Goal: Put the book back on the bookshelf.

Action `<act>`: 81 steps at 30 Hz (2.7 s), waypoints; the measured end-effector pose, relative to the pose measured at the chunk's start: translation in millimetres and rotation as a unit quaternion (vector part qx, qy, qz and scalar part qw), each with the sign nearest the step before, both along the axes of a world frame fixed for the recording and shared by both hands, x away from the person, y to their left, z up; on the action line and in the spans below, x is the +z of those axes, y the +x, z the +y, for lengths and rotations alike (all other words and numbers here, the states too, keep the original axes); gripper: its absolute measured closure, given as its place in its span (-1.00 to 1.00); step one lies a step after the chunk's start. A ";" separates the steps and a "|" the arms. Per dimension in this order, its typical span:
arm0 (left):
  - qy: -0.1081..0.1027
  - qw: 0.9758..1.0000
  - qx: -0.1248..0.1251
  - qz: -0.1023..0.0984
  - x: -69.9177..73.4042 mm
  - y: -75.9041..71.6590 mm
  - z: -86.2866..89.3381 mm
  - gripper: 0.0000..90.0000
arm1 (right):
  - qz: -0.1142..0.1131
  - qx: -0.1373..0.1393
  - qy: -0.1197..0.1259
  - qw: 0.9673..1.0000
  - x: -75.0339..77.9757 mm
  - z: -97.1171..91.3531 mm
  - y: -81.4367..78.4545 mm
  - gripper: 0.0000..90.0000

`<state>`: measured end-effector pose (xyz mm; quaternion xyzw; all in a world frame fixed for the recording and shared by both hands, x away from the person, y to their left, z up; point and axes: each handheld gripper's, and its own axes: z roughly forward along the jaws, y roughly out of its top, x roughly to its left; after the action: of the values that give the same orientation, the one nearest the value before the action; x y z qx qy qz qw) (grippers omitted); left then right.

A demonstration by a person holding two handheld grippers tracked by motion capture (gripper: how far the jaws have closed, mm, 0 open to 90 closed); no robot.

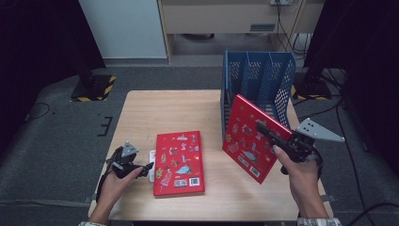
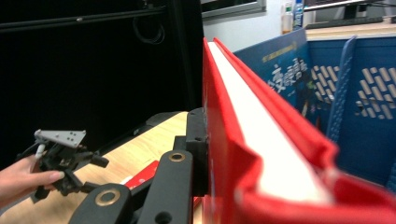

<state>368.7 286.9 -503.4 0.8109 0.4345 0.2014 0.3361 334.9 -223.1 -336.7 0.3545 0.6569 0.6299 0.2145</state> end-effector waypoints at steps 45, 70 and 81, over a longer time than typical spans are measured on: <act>-0.006 1.000 0.007 0.000 -1.3 1.4 3.2 -0.89 | -0.004 -0.146 -0.059 0.988 54.1 -1.0 47.3 0.78; -0.005 1.000 0.004 0.001 -1.8 2.0 2.1 -0.89 | 0.003 -0.222 -0.076 0.972 51.8 5.6 122.1 0.78; -0.009 1.000 0.009 0.000 -1.6 2.2 4.0 -0.89 | 0.014 -0.237 -0.071 0.969 44.0 3.3 143.3 0.78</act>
<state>370.9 290.8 -505.0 0.8039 0.4435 0.2006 0.3418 478.2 -219.9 -292.8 0.4924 0.6003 0.5080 0.3730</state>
